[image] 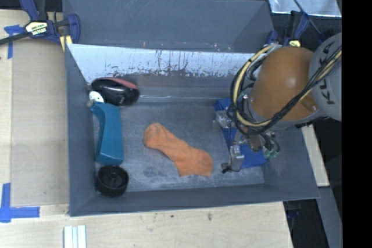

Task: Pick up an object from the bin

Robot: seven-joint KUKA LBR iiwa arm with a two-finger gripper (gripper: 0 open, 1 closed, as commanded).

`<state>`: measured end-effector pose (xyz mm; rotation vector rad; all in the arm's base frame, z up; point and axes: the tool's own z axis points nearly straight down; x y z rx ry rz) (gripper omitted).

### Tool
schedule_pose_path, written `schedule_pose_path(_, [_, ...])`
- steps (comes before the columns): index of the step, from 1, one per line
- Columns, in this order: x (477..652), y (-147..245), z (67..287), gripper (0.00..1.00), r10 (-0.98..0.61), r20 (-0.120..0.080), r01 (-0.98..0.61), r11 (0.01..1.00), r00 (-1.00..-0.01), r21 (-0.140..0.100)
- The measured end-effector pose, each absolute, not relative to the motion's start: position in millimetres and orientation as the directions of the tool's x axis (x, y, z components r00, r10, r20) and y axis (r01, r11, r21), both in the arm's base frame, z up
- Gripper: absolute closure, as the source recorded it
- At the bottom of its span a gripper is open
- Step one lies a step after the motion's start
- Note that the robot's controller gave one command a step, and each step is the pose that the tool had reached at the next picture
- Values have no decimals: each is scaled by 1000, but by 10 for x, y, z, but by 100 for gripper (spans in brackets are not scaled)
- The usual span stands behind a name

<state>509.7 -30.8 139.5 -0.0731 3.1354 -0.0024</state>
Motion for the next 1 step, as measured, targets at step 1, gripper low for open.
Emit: schedule_pose_path(1, [5342,-8,1235,0,-48,-2,-48,999,-999,1])
